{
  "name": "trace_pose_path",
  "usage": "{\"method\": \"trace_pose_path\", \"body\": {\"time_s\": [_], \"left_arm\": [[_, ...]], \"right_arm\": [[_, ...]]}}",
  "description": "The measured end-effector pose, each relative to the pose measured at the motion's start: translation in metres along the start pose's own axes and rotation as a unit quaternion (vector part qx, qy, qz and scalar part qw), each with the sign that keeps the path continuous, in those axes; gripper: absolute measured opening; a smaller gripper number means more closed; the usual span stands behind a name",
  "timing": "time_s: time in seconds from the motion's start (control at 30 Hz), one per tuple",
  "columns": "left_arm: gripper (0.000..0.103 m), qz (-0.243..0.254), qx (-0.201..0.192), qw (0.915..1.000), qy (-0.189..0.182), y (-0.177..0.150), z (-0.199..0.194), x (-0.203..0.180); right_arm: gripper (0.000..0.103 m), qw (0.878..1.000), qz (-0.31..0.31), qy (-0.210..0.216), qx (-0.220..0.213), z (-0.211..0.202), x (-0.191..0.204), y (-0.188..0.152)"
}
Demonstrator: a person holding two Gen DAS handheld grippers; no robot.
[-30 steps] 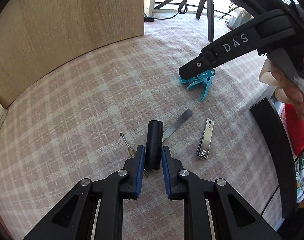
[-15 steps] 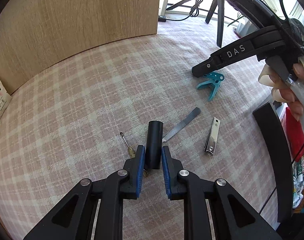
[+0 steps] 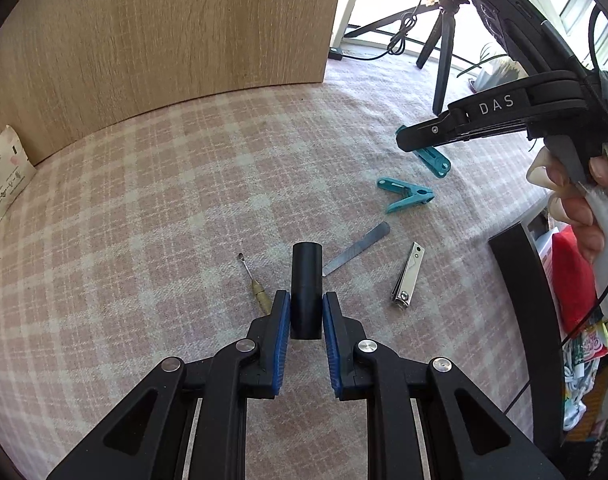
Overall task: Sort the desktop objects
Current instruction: 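Lift the cylinder and clothespins and carry them over the tray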
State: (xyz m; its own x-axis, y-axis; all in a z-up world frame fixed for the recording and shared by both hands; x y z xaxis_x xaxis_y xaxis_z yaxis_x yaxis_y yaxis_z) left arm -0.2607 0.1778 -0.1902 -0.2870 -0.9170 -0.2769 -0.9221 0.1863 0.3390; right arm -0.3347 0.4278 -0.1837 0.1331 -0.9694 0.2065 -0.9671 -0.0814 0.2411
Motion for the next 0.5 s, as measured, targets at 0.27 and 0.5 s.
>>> {"method": "trace_pose_path", "body": {"time_s": [0.27, 0.5], "left_arm": [[0.018, 0.026, -0.028, 0.9990, -0.021, -0.010, -0.051, -0.036], [0.018, 0.080, -0.031, 0.9948, -0.055, -0.036, -0.080, -0.106]], "right_arm": [[0.018, 0.997, 0.016, 0.058, -0.052, -0.073, 0.047, -0.040], [0.018, 0.993, 0.040, 0.057, -0.097, -0.158, 0.026, -0.113]]}}
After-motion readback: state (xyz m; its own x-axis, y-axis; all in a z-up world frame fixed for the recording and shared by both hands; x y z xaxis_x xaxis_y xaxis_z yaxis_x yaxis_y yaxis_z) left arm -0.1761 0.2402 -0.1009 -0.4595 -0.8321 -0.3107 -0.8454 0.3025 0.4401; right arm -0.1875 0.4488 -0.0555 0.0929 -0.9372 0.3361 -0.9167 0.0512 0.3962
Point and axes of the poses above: each gripper's, at about its wrist camera, not at the fingertips, and z roughly the way its jaws point, x to its left, y to its top, the point moved 7 cm from there along z, roughly the way its jaws point, and after that the axes turned 11 degrees about -z, right-handed, at the moved point
